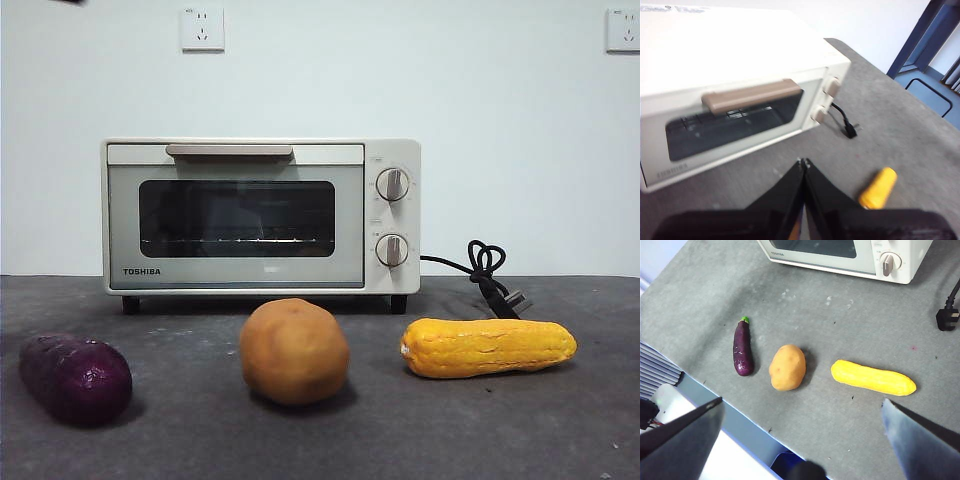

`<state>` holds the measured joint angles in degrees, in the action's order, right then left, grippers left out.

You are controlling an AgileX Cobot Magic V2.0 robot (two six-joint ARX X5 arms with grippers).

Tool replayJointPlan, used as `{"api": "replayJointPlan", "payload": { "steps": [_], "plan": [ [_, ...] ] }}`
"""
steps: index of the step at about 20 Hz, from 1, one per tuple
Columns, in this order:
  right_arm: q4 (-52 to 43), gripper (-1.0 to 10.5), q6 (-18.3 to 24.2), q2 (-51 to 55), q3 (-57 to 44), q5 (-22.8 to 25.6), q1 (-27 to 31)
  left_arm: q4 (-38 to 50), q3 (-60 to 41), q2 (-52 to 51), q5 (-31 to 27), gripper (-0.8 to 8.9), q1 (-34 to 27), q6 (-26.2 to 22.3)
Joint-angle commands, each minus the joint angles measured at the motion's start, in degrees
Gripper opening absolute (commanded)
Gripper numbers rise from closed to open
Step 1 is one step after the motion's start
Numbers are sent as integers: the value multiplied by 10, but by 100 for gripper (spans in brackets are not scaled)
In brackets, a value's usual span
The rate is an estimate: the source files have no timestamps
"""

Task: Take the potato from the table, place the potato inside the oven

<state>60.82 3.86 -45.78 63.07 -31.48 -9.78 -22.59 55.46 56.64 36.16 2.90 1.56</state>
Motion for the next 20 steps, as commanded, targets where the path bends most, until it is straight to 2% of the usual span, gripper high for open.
{"api": "replayJointPlan", "payload": {
  "steps": [1, 10, 20],
  "plan": [
    [-3, 724, -7, 0, 0, 0, -2, 34, 43, 76, -23, -8, 17, 0],
    [-1, 724, -15, 0, 0, -1, -2, 85, 193, 311, -125, -8, 66, -63],
    [14, 723, -19, 0, 0, 0, -2, 103, 217, 400, -159, -8, 96, -84]
  ]
}}
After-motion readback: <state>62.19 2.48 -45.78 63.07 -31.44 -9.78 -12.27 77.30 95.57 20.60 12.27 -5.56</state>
